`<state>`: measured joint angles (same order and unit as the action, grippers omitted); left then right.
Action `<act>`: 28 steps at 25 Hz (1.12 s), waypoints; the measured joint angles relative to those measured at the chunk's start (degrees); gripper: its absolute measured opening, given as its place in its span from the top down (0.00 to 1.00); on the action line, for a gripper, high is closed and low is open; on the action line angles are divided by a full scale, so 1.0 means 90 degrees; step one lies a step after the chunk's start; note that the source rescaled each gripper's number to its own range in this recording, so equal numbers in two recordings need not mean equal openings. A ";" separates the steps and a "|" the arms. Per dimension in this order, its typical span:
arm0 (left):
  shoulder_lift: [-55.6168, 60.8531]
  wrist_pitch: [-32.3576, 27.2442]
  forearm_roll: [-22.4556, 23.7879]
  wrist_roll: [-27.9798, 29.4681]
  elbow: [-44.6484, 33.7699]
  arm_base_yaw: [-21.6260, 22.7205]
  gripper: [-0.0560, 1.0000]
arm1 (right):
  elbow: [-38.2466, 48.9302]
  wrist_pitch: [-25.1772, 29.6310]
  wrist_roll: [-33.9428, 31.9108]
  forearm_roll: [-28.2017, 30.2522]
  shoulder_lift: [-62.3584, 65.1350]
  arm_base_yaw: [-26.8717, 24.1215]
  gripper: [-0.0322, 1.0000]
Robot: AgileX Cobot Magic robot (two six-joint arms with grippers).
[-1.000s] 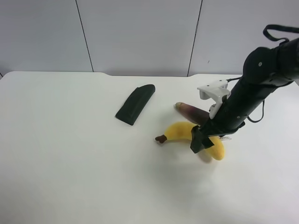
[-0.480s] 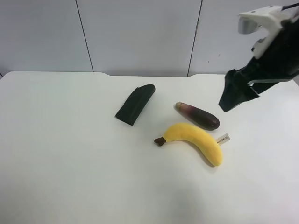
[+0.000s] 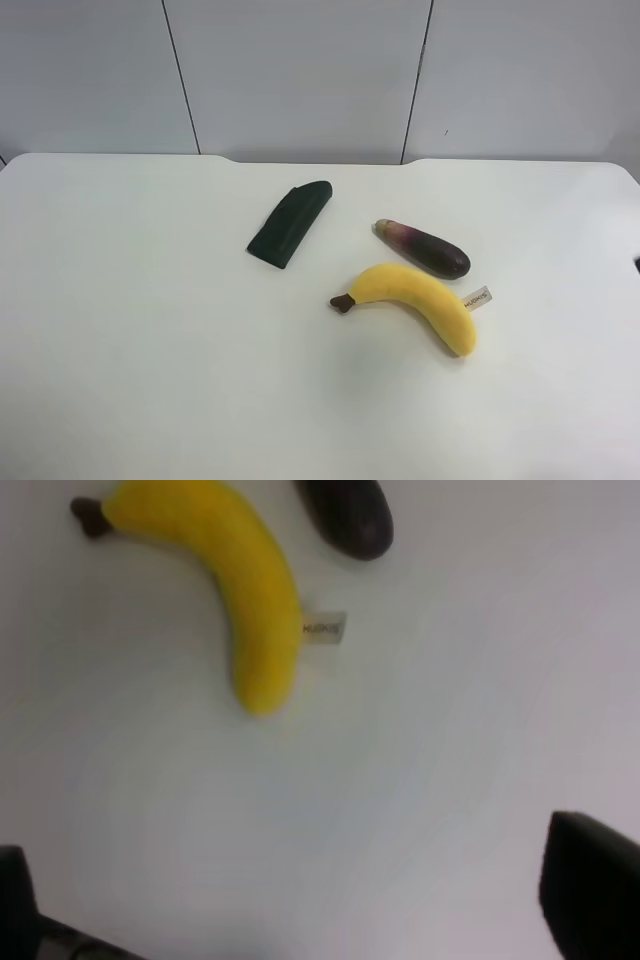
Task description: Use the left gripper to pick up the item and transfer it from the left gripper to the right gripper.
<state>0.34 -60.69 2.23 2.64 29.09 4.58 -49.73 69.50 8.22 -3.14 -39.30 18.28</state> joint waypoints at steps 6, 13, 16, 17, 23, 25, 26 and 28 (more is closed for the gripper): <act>0.0000 0.0000 0.0000 0.0000 0.0000 0.0000 0.00 | 0.1405 -0.0391 -0.0339 0.0000 0.2607 0.0000 0.00; 0.0000 0.0000 0.0000 0.0000 0.0000 0.0000 0.00 | 0.2147 -0.0676 -0.0579 0.0000 0.4358 0.0000 0.00; 0.0000 0.0000 0.0000 0.0000 0.0000 0.0000 0.00 | 0.2272 -0.0839 -0.0579 0.0000 0.4381 0.0000 0.00; 0.0000 0.0000 0.0000 0.0000 0.0000 0.0000 0.00 | 0.2297 -0.0867 -0.0586 0.0000 0.4381 0.0000 0.00; 0.0000 0.0000 0.0000 0.0000 0.0000 0.0000 0.00 | 0.2306 -0.0965 -0.0624 0.0064 0.4381 0.0000 0.00; 0.0000 0.0000 0.0000 0.0000 0.0000 0.0000 0.00 | 0.2306 -0.0965 -0.0624 0.0064 0.4381 0.0000 0.00; 0.0000 0.0000 0.0000 0.0000 0.0000 0.0000 0.00 | 0.2306 -0.0965 -0.0624 0.0064 0.4381 0.0000 0.00; 0.0000 0.0000 0.0000 0.0000 0.0000 0.0000 0.00 | 0.2306 -0.0965 -0.0624 0.0064 0.4381 -0.0066 0.00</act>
<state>0.34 -60.69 2.23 2.64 29.09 4.58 -28.97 60.82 2.60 -2.57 0.13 17.69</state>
